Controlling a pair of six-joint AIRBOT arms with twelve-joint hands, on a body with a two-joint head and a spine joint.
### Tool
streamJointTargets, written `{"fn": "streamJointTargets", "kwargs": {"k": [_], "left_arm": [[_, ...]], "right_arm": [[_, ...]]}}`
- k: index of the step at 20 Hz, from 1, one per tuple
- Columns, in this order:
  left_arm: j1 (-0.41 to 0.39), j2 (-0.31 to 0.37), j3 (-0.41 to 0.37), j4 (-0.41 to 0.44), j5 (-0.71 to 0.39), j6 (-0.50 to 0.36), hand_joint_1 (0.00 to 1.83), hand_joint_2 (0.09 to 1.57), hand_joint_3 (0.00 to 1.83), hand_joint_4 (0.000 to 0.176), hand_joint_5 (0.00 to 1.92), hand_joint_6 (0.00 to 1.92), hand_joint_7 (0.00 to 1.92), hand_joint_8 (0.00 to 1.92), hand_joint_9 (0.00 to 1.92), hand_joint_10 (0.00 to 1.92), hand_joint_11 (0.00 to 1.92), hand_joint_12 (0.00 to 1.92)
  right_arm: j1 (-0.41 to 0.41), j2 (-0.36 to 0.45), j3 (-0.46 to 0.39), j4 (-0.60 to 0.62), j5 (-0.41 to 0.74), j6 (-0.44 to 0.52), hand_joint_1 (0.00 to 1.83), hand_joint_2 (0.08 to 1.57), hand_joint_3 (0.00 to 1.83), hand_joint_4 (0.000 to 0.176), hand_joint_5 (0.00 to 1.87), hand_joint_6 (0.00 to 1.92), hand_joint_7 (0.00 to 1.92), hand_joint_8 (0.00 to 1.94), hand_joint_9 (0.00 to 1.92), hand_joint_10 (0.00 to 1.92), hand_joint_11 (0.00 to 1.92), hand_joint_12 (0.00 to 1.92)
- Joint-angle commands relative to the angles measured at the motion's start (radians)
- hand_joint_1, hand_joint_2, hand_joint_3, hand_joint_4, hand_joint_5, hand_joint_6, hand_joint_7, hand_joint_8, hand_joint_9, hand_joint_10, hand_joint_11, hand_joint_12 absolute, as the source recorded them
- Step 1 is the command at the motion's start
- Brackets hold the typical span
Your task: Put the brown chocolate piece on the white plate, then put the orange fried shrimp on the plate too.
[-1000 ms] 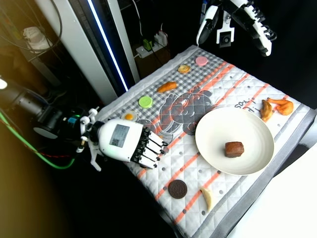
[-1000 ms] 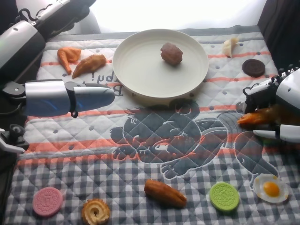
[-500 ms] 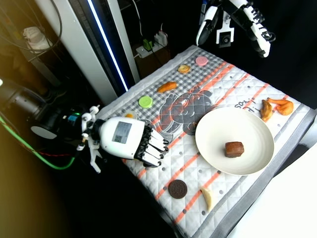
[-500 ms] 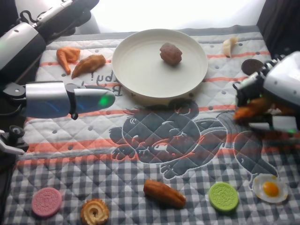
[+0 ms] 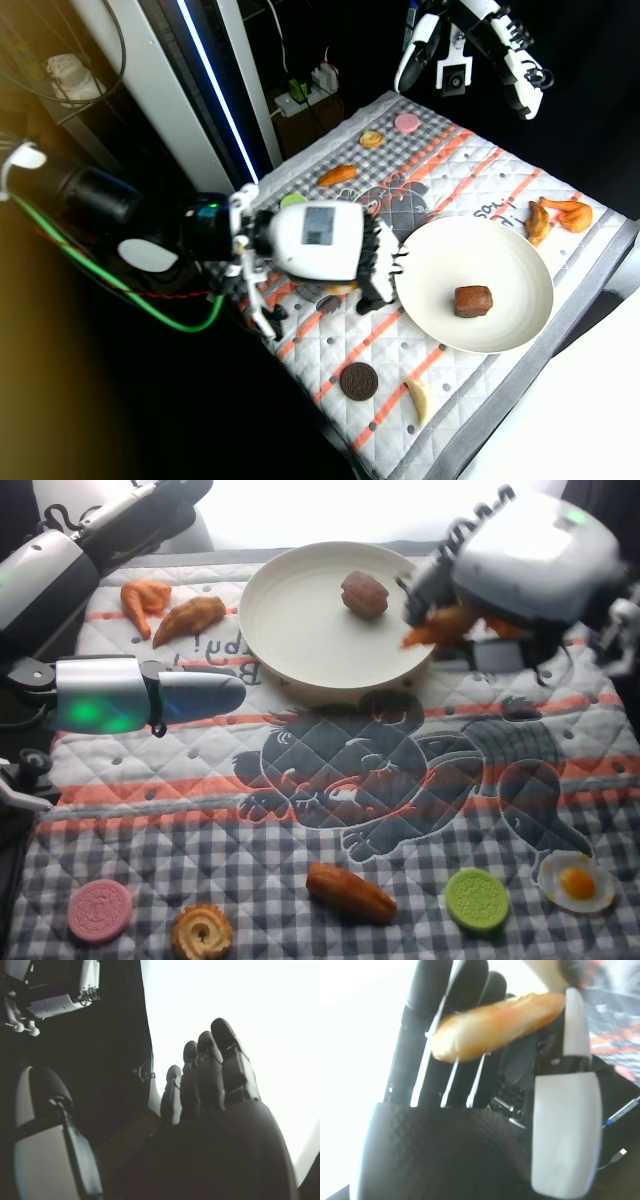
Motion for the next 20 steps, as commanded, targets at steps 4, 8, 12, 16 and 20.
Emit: {"fn": "streamJointTargets", "kwargs": {"k": [4,8,12,16,20], "left_arm": [[0.023,0.009,0.002,0.006,-0.157,-0.075,0.79,0.84,0.0,0.137,0.15,0.0,0.2,0.0,0.16,0.01,0.0,0.48],[0.04,0.017,0.004,-0.002,-0.169,-0.096,0.77,0.84,0.0,0.143,0.17,0.0,0.21,0.0,0.17,0.0,0.0,0.47],[0.045,0.02,0.001,-0.004,-0.178,-0.103,0.77,0.84,0.0,0.144,0.18,0.0,0.22,0.0,0.17,0.0,0.0,0.53],[0.077,0.026,0.001,-0.023,-0.204,-0.145,0.78,0.84,0.0,0.126,0.17,0.0,0.22,0.0,0.18,0.0,0.0,0.5],[0.115,0.038,0.003,-0.041,-0.246,-0.215,0.82,0.83,0.0,0.088,0.16,0.0,0.21,0.0,0.15,0.0,0.0,0.36]], "right_arm": [[0.108,-0.085,0.075,-0.008,0.063,-0.004,1.4,1.02,0.0,0.0,1.03,0.86,1.32,0.17,1.24,0.76,1.2,0.77],[0.147,-0.153,0.128,-0.011,0.022,-0.004,1.13,0.99,0.0,0.0,0.64,0.31,0.89,0.18,0.89,0.4,0.7,0.8],[0.146,-0.166,0.122,-0.009,0.019,-0.004,0.48,0.88,0.0,0.175,0.0,0.0,0.01,0.0,0.11,0.01,0.01,0.53],[0.128,-0.144,0.106,0.02,0.025,-0.004,0.53,0.94,0.0,0.176,0.0,0.0,0.0,0.0,0.09,0.0,0.0,0.45],[0.008,-0.043,0.038,0.126,0.155,-0.003,0.5,0.96,0.0,0.176,0.0,0.0,0.0,0.0,0.0,0.0,0.0,0.07]]}}
